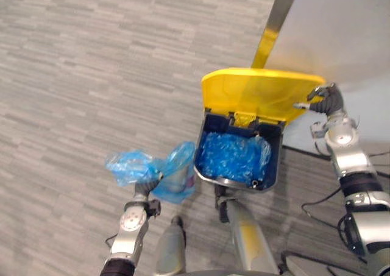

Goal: Gather rubbish on tea table into small bin, then transfer packed bag to large trash can.

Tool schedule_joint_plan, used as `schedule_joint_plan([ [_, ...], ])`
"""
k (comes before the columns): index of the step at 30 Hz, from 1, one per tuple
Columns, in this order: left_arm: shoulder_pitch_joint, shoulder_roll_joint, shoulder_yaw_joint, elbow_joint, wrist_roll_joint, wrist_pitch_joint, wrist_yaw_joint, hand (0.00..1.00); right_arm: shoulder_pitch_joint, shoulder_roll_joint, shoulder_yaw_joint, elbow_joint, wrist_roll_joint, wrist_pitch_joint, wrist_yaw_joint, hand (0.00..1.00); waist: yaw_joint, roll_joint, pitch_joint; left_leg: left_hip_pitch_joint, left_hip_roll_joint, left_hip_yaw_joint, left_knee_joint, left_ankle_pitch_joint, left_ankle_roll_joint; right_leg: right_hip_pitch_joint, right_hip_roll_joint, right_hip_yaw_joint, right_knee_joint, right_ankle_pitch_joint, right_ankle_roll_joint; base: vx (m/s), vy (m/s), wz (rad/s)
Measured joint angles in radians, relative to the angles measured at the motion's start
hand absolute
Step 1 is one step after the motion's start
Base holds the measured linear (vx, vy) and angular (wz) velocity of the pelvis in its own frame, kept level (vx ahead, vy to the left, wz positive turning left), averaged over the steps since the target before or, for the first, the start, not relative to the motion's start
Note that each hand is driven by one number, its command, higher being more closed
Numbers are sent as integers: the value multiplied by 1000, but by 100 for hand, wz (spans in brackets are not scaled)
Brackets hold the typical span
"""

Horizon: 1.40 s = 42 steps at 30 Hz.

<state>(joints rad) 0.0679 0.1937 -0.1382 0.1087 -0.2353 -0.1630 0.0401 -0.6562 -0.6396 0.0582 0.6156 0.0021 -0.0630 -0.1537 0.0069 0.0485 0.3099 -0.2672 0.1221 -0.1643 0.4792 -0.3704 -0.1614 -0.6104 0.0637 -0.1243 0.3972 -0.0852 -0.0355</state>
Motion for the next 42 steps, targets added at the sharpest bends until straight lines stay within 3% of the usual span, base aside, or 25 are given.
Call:
schedule_joint_plan([
  [5,-63,75,-135,-216,-133,-40,-74,100,-41,1,76,39,25,-2,28,0,-21,19,12,25,-3,14,8,-1,8,45,-10,-13,-34,26,12,-33,35,7],
  [8,-115,96,-192,-262,-159,-61,-85,100,-52,4,83,39,33,-3,28,0,-14,22,13,25,-9,33,10,-4,15,47,-17,-4,-48,43,30,-94,80,-16],
  [13,-301,101,-300,-249,-162,-64,-69,100,-114,8,146,40,36,-3,30,0,-24,26,17,9,-24,47,13,-2,14,48,-21,16,-92,92,29,-58,49,-10],
  [18,-480,61,-352,-97,-111,-62,-24,100,-178,43,171,68,36,-2,30,0,-44,27,24,17,-34,73,12,0,10,48,-24,36,-90,98,32,-13,19,-10],
  [21,-564,35,-354,62,-16,-48,18,100,-206,44,183,62,35,-3,28,0,-50,26,60,16,-36,96,19,-2,13,48,-24,57,-85,103,40,-50,14,-17],
  [25,-647,0,-371,273,96,-4,55,100,-209,43,183,-56,35,-2,25,0,-61,23,99,-34,-30,129,62,-11,29,-3,-17,73,-83,113,53,-34,2,-18],
  [30,-769,-57,-371,487,212,38,56,100,-209,44,184,-223,36,-2,21,0,-71,7,143,-123,10,193,150,-39,33,-82,1,78,-61,125,43,-8,-20,-24],
  [31,-799,-74,-367,539,241,47,58,0,-209,44,187,-266,36,-2,19,0,-73,5,152,-144,25,215,168,-46,34,-104,5,78,-52,125,42,7,-31,-27],
  [35,-852,-129,-335,650,347,80,71,0,-210,48,190,-384,49,-8,3,0,-77,-3,158,-217,58,270,213,-66,32,-182,5,75,-32,127,41,28,-16,-22],
  [42,-872,-183,-160,728,556,151,105,0,-230,94,203,-445,83,-36,-23,0,-82,-13,183,-268,87,305,252,-80,39,-239,1,71,5,123,36,22,-1,0],
])
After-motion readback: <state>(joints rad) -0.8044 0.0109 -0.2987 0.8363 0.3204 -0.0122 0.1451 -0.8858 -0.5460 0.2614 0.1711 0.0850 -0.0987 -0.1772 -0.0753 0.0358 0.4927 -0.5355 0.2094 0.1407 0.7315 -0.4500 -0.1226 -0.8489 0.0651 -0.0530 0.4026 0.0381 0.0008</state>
